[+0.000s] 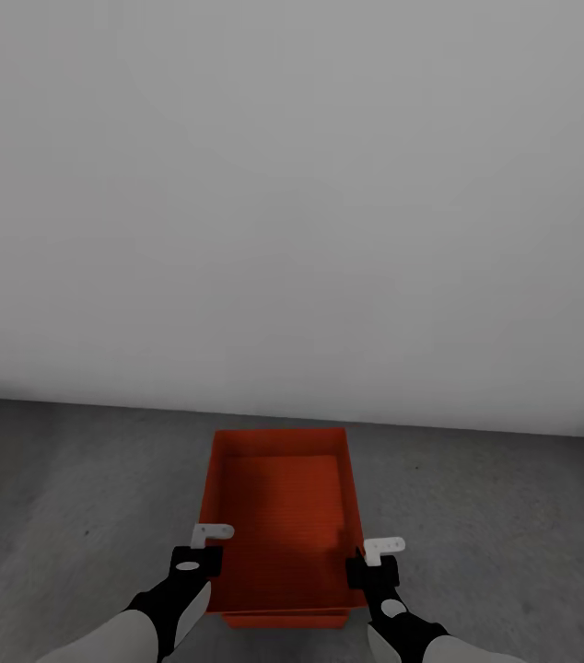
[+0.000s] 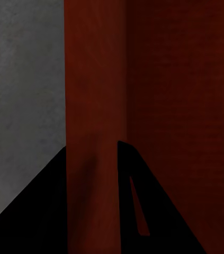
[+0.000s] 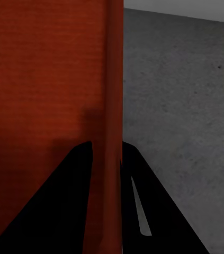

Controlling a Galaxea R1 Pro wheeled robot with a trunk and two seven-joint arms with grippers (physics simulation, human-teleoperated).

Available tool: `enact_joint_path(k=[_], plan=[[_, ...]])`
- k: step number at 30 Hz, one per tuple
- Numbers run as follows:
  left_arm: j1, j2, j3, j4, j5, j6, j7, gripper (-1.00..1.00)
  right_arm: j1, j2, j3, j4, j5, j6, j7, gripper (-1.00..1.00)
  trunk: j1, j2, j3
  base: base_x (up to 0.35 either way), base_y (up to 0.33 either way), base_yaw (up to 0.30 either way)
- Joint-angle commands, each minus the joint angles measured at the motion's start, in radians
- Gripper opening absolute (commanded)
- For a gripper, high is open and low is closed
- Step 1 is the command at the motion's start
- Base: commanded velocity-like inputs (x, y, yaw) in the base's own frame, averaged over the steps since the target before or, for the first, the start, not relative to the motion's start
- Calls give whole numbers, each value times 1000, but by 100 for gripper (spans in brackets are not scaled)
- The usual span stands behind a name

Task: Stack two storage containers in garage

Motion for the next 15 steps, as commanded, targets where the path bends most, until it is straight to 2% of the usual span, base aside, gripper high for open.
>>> enact_joint_path(k=[1,15], plan=[[-1,-7,26,-46,61,2,1,-100,0,0,15,1,-3,0,5,-100,0,-1,-1,0,0,0],[-1,-9,26,-46,61,3,1,-100,0,0,16,1,-3,-1,5,-100,0,-1,-1,0,0,0]])
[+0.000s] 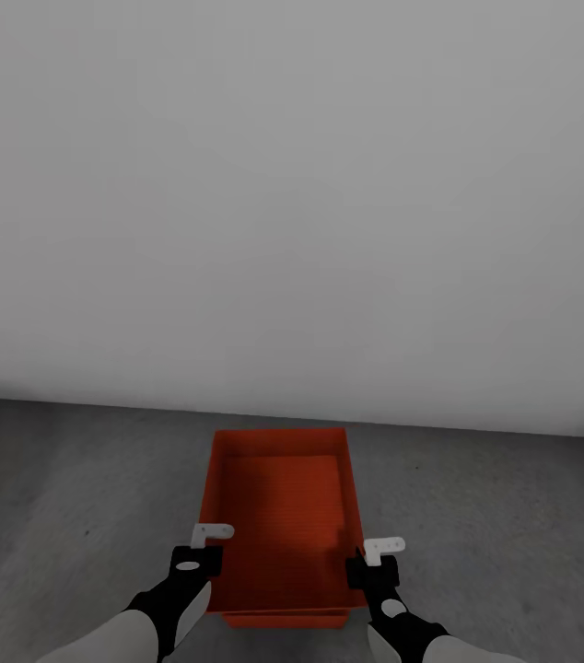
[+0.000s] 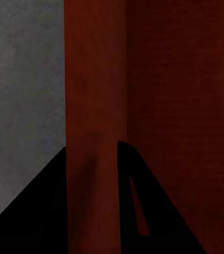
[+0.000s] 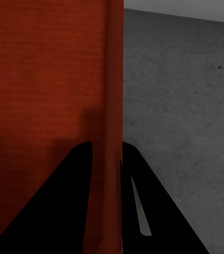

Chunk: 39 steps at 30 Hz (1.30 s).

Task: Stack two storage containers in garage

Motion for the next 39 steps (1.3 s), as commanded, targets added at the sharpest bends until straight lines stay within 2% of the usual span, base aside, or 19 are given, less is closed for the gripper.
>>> enact_joint_path(k=[1,8,22,32,39], plan=[[-1,-8,26,-45,62,3,1,-100,0,0,16,1,-3,0,5,-100,0,-1,-1,0,0,0],[-1,-8,26,-45,63,3,2,-100,0,0,16,1,-2,0,5,-100,0,-1,-1,0,0,0],[-1,-8,26,-45,62,5,2,-100,0,0,16,1,-2,0,5,-100,54,-99,-45,0,0,-2],[-1,-8,26,-45,62,5,2,-100,0,2,15,1,-2,0,5,-100,92,-169,-74,0,0,-156],[-1,-8,26,-45,62,5,2,-100,0,1,15,1,-2,0,5,-100,119,-218,-95,0,0,-28]])
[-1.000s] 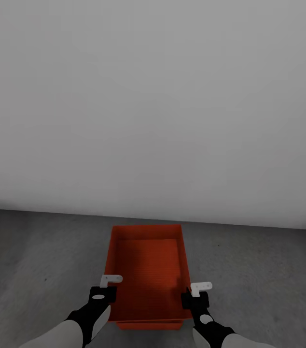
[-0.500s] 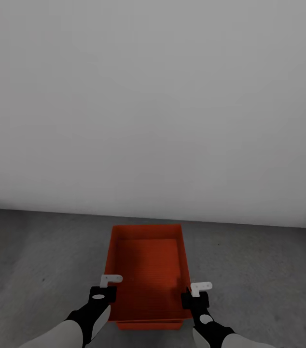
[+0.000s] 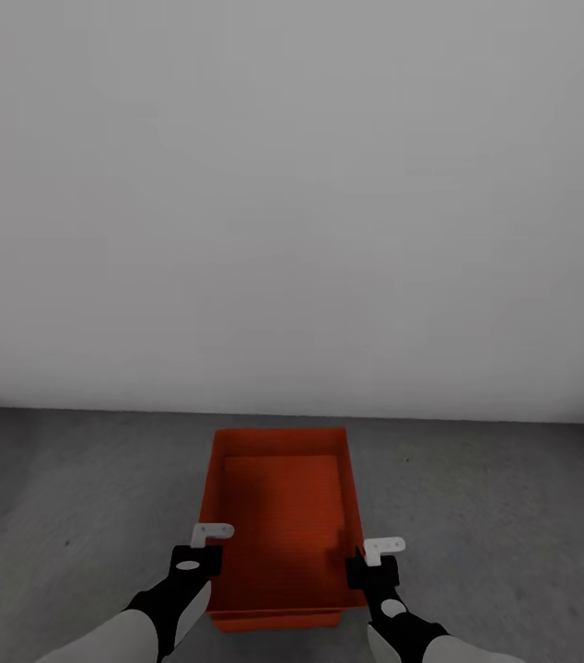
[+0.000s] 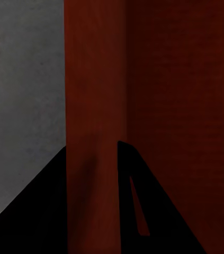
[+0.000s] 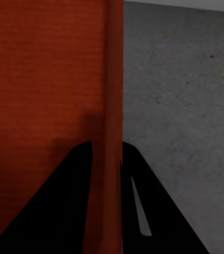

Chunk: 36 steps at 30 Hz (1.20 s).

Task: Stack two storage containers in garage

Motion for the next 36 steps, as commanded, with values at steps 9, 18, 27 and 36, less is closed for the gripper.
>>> enact_joint_path(k=[9,18,27,36], plan=[[-1,-9,26,-43,64,3,2,-100,0,0,17,0,-1,1,5,-100,35,-64,-29,0,0,-2],[-1,-9,27,-43,64,3,2,-100,0,0,17,0,-1,1,5,-100,69,-127,-57,0,0,0],[-1,-9,27,-43,64,3,2,-100,0,1,17,0,-1,1,5,-100,104,-190,-86,0,0,0],[-1,-9,28,-43,64,3,2,-100,0,0,17,0,-1,1,5,-100,138,-253,-113,0,0,30]])
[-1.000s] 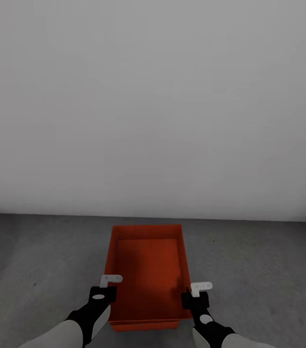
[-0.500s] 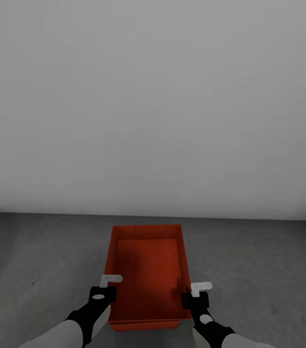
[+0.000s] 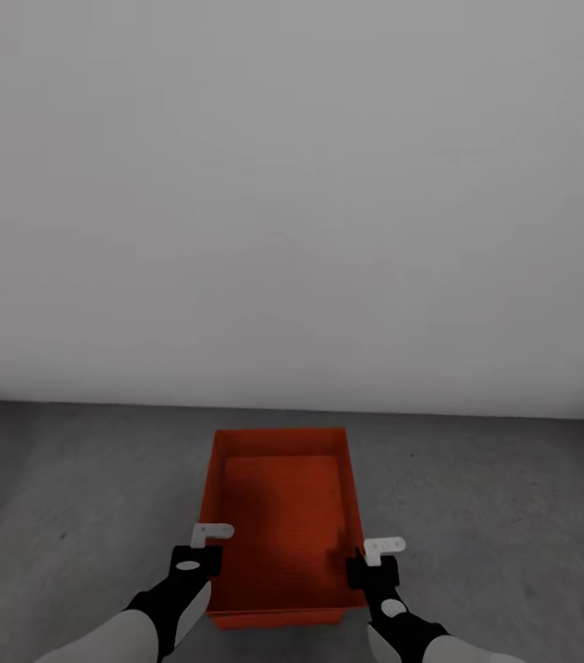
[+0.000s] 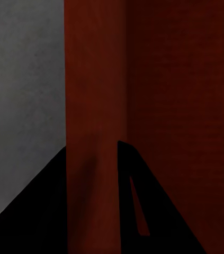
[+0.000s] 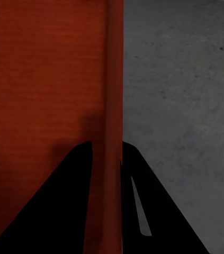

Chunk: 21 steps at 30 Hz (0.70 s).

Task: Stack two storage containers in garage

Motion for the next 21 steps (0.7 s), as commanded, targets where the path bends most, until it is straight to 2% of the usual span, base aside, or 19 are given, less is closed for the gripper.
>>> enact_joint_path(k=[1,7,21], plan=[[-1,-8,26,-43,64,3,2,-100,0,0,18,1,-4,0,4,-100,4,-8,-4,0,0,176],[-1,-8,26,-43,64,3,2,-100,0,0,18,1,-4,0,4,-100,27,-50,-21,0,0,86],[-1,-8,26,-43,65,3,2,-100,0,0,18,1,-4,0,4,-100,81,-148,-65,0,0,5]])
